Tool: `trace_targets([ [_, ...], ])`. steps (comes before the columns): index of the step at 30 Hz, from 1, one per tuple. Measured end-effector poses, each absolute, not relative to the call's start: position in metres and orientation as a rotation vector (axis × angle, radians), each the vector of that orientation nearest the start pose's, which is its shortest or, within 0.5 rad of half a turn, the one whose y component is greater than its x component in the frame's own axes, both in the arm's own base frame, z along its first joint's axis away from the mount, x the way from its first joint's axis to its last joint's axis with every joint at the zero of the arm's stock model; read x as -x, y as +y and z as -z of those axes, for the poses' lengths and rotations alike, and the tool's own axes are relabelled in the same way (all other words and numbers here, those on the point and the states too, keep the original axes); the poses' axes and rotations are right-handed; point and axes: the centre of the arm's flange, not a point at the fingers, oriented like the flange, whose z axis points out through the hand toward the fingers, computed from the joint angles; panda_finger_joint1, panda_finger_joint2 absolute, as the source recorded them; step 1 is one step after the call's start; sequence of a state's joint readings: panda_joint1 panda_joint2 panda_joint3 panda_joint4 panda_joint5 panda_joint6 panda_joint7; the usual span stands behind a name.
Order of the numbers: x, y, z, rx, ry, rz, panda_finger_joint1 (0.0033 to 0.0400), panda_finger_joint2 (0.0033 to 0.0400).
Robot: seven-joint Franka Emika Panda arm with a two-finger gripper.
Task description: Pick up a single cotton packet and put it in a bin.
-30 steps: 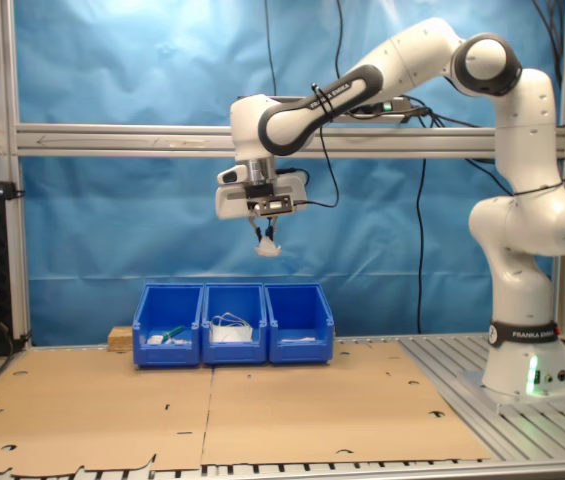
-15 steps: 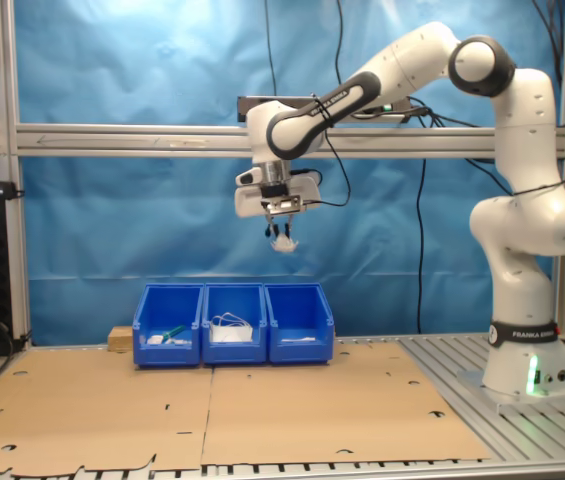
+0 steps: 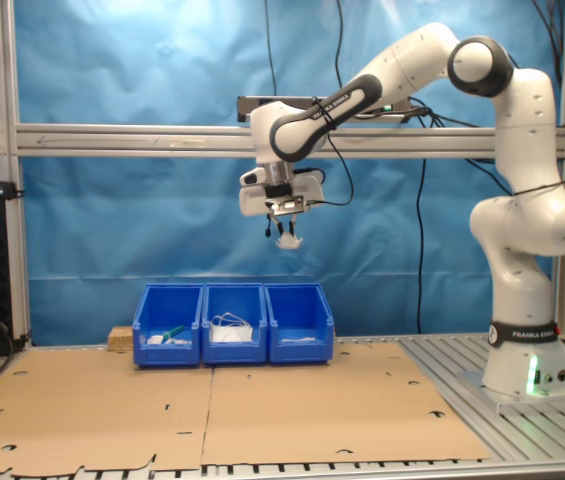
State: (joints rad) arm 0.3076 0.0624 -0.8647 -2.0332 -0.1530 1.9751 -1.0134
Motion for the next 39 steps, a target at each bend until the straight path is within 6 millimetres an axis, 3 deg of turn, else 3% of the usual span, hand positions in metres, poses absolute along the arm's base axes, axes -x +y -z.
trace_targets([
  [39, -0.4625, -0.2962, -0.4189, 3.085, -0.838, -0.341, 0.0074, 0.0074],
])
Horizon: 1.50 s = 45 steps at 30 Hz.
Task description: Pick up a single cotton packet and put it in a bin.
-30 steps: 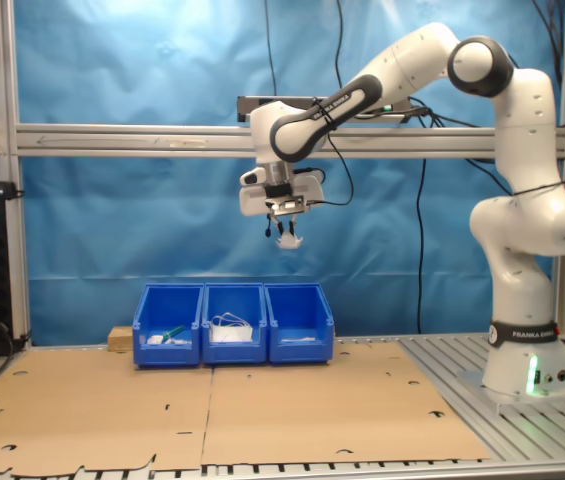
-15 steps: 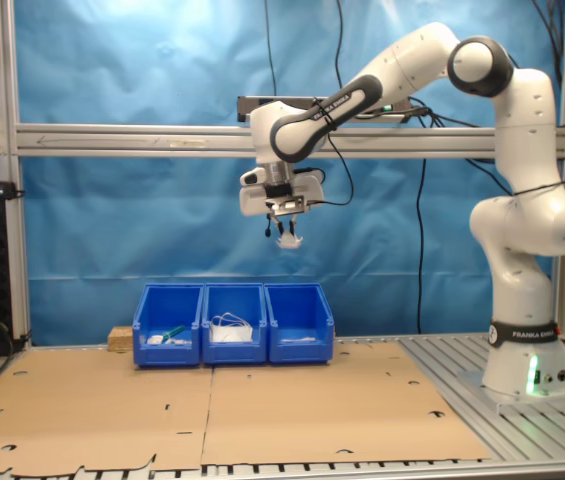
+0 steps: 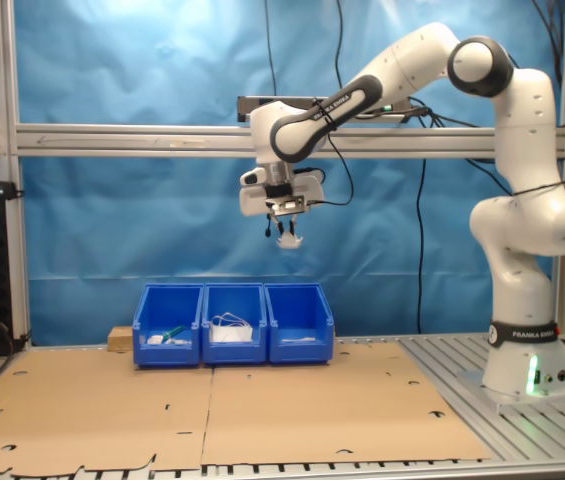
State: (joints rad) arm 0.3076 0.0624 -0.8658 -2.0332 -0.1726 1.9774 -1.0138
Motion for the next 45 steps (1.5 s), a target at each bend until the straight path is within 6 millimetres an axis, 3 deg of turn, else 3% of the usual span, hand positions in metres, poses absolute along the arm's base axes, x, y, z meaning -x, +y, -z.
trace_targets([
  [23, -0.4624, -0.2964, -0.4189, 3.086, -0.841, -0.344, 0.0074, 0.0074],
  [24, -0.4624, -0.2964, -0.4189, 3.086, -0.841, -0.344, 0.0251, 0.0251],
  [30, -0.4624, -0.2964, -0.4189, 3.086, -0.841, -0.345, 0.0251, 0.0251],
  [31, -0.4624, -0.2964, -0.4189, 3.086, -0.841, -0.345, 0.0331, 0.0331],
  [34, -0.4624, -0.2964, -0.4189, 3.086, -0.841, -0.345, 0.0331, 0.0331],
  [35, -0.4624, -0.2964, -0.4189, 3.086, -0.841, -0.345, 0.0385, 0.0385],
  [45, -0.4624, -0.2964, -0.4189, 3.086, -0.841, -0.345, 0.0396, 0.0396],
])
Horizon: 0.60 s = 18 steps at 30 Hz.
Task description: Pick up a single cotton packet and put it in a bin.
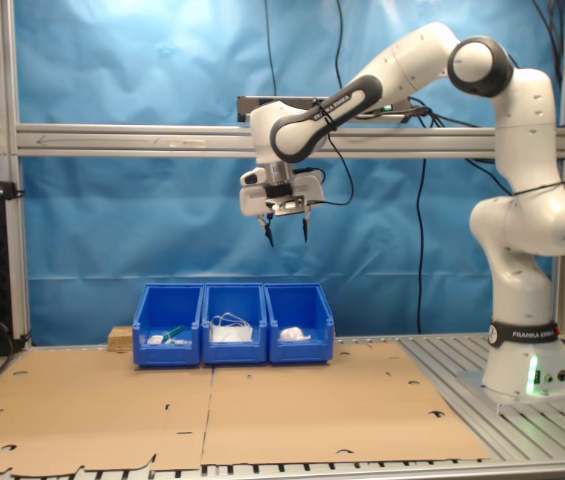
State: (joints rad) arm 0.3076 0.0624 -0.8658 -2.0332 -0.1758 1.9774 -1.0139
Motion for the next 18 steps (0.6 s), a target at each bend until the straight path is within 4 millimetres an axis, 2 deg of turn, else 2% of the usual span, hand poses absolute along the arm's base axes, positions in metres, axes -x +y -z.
trace_targets([
  [18, -0.4624, -0.2964, -0.4189, 3.086, -0.841, -0.345, 0.04, 0.04],
])
